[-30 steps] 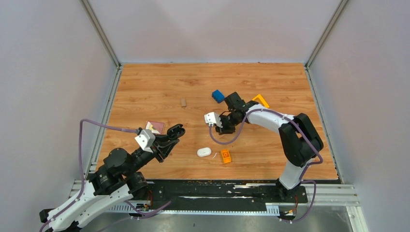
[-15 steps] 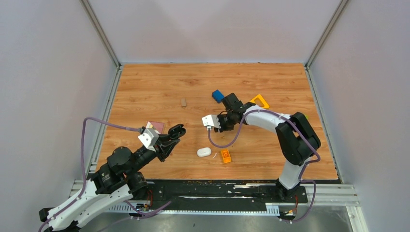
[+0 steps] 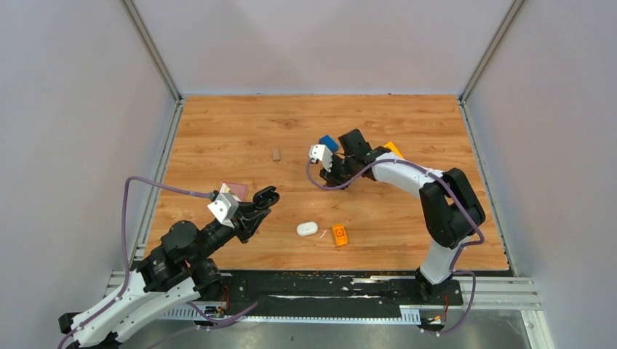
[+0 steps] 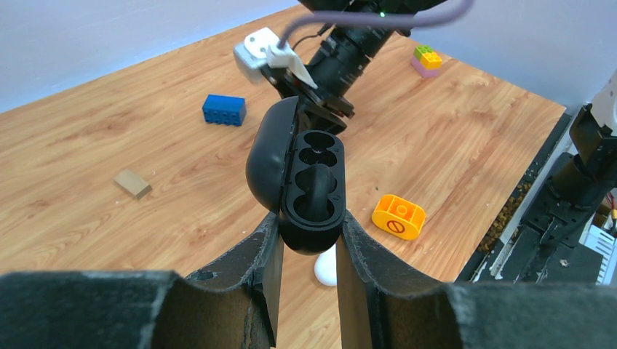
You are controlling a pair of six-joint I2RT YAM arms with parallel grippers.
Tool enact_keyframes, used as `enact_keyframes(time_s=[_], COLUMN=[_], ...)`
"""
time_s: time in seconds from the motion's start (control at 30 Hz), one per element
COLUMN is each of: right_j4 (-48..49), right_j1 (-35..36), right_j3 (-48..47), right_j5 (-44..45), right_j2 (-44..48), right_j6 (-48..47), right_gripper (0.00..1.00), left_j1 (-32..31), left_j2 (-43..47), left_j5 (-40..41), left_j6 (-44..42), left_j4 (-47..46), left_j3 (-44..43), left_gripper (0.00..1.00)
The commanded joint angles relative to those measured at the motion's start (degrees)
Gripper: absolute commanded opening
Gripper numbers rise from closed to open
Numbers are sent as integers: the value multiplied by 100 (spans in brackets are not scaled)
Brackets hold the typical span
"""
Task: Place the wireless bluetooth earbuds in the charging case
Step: Move the earbud to the center of the board.
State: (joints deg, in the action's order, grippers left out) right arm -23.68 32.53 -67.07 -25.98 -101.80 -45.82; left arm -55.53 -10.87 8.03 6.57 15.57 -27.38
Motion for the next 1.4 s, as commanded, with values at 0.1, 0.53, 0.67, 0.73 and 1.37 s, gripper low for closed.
enact_keyframes(time_s=[0.1,0.53,0.67,0.73,1.37], right_j4=[69,-424,-461,-464,-533], right_j1=[-199,-198,-194,-188,266], right_j3=[-657,-1341,-1379,-1390,-1370], right_j5=[120,366,379,345,1203], right_j2=[-119,-1072,-1186,-1216,-1364], right_j6=[2954,3094,3037,3027,2677], right_gripper=[48,50,50,50,41], left_j1=[-28,-22,-28,-28,-26], left_j2=[20,-37,-60,-72,-160], left_j5=[-5,-12,-21,-29,-70], left_j6=[29,29,29,29,29], left_j4=[-164,-149,-148,-156,-148], left_j3=[13,4,3,4,-13], left_gripper=[0,0,0,0,0])
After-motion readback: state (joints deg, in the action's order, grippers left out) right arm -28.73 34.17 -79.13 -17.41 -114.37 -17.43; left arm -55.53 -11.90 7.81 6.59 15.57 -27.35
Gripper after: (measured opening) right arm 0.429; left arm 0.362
